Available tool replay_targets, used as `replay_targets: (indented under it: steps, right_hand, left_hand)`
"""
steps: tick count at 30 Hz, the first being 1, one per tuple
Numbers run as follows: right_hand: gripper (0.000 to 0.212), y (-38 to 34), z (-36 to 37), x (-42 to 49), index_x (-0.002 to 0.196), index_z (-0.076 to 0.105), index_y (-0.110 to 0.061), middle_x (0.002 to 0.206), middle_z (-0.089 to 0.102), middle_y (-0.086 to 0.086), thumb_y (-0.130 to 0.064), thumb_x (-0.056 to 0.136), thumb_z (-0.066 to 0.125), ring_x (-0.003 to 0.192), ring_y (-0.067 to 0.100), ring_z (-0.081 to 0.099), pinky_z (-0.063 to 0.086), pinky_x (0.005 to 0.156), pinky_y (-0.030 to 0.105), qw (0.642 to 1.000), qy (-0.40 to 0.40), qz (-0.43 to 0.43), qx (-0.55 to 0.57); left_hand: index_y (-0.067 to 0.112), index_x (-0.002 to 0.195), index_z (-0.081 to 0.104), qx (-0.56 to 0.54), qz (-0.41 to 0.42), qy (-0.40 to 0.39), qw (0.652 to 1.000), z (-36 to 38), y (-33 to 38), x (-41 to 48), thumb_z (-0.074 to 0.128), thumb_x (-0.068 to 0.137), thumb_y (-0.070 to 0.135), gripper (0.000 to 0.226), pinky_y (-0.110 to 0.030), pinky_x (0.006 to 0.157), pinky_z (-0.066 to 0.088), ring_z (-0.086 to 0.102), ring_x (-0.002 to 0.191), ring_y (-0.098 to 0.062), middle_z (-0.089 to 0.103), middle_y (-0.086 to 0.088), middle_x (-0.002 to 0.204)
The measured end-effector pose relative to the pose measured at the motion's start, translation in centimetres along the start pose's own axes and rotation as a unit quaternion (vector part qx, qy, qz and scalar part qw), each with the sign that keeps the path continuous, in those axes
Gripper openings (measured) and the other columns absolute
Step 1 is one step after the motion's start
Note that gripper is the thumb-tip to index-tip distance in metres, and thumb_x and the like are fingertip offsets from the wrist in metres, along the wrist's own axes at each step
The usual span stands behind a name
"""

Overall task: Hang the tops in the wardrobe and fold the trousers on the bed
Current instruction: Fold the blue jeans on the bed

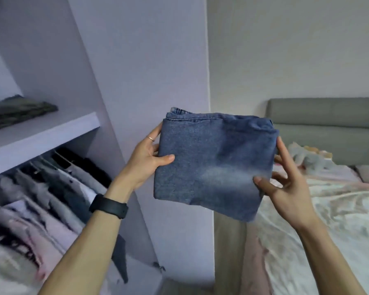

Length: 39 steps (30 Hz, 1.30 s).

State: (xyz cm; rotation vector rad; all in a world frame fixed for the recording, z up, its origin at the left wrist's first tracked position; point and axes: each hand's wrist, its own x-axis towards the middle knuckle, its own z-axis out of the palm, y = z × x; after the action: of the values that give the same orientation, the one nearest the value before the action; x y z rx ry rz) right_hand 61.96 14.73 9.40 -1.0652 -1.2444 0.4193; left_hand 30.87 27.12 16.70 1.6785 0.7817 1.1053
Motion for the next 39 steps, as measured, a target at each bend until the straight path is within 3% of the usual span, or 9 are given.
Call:
replay_targets:
  steps: [6,10,17,20,24,29,33,37,39]
  right_hand:
    - [0.100,-4.0,11.6,3.4,0.151,0.031,-0.056,0.136,0.058,-0.021,0.009,0.086,0.071,0.122,0.015,0.059,0.054,0.089,0.023,0.987,-0.148,-0.042,0.039]
    - [0.099,-8.9,20.2,6.0,0.149,0.029,-0.061,0.124,0.057,-0.035,0.006,0.088,0.068,0.093,0.006,0.065,0.055,0.079,0.024,0.973,-0.203,-0.085,0.076]
    - [0.096,-16.1,32.4,8.4,0.154,0.026,-0.052,0.135,0.053,-0.012,0.006,0.089,0.066,0.079,0.003,0.069,0.056,0.068,0.019,0.948,-0.260,-0.117,0.140]
    - [0.097,-18.4,37.5,9.8,0.151,0.028,-0.056,0.132,0.054,-0.012,0.008,0.088,0.065,0.074,0.014,0.071,0.061,0.068,0.030,0.942,-0.276,-0.117,0.153]
    - [0.093,-20.6,45.2,12.1,0.148,0.031,-0.058,0.125,0.056,-0.020,0.006,0.088,0.063,0.086,0.025,0.072,0.062,0.077,0.045,0.934,-0.318,-0.098,0.130]
    - [0.084,-21.6,56.0,14.5,0.154,0.033,-0.038,0.136,0.057,-0.003,0.004,0.087,0.060,0.113,0.027,0.063,0.054,0.099,0.048,0.921,-0.376,-0.085,0.049]
    - [0.080,-20.9,63.7,16.0,0.154,0.034,-0.030,0.126,0.063,0.007,0.000,0.085,0.059,0.105,0.029,0.064,0.056,0.092,0.048,0.901,-0.428,-0.061,-0.010]
    - [0.087,-19.6,68.6,16.3,0.155,0.023,-0.035,0.098,0.062,0.007,-0.005,0.082,0.059,0.067,0.024,0.062,0.052,0.053,0.033,0.875,-0.478,-0.045,-0.065]
    - [0.079,-18.9,69.7,15.9,0.153,0.032,-0.033,0.109,0.062,0.009,-0.010,0.084,0.062,0.062,0.025,0.066,0.059,0.055,0.036,0.853,-0.515,-0.016,-0.081]
  left_hand:
    - [0.038,0.150,0.041,0.049,0.015,0.143,0.988,-10.5,4.8,-8.5,0.072,0.079,-0.012,0.092,-0.033,0.093,0.056,0.064,0.121,-0.019,0.068,0.003,0.131]
    - [0.030,0.153,0.038,0.088,0.027,0.266,0.960,-16.7,10.1,-12.6,0.067,0.082,-0.018,0.090,-0.037,0.090,0.058,0.069,0.109,-0.017,0.074,0.003,0.118]
    - [0.053,0.137,0.046,0.126,0.041,0.352,0.927,-25.1,17.0,-17.4,0.063,0.089,-0.015,0.086,-0.038,0.082,0.062,0.070,0.111,-0.021,0.072,0.002,0.123]
    - [0.050,0.146,0.040,0.129,0.029,0.382,0.915,-29.3,18.8,-18.1,0.063,0.090,-0.013,0.087,-0.040,0.079,0.061,0.072,0.107,-0.022,0.074,0.002,0.118]
    - [0.044,0.149,0.040,0.134,0.000,0.417,0.899,-35.3,19.2,-17.3,0.057,0.091,-0.015,0.084,-0.042,0.086,0.059,0.067,0.112,-0.026,0.068,-0.005,0.127]
    - [0.027,0.124,0.054,0.129,-0.072,0.477,0.866,-42.9,16.1,-15.5,0.049,0.087,-0.020,0.060,-0.030,0.064,0.056,0.063,0.110,-0.028,0.066,0.002,0.106]
    - [0.009,0.127,0.060,0.148,-0.151,0.476,0.854,-50.4,14.3,-14.2,0.047,0.085,-0.022,0.054,-0.048,0.090,0.056,0.062,0.114,-0.039,0.067,-0.017,0.121]
    - [-0.004,0.134,0.056,0.199,-0.266,0.403,0.853,-56.6,14.0,-12.6,0.044,0.086,-0.021,0.052,-0.053,0.107,0.045,0.055,0.125,-0.043,0.060,-0.025,0.134]
    - [-0.004,0.137,0.055,0.235,-0.318,0.336,0.855,-59.1,13.5,-11.5,0.047,0.088,-0.020,0.052,-0.052,0.111,0.043,0.053,0.128,-0.042,0.059,-0.023,0.136]
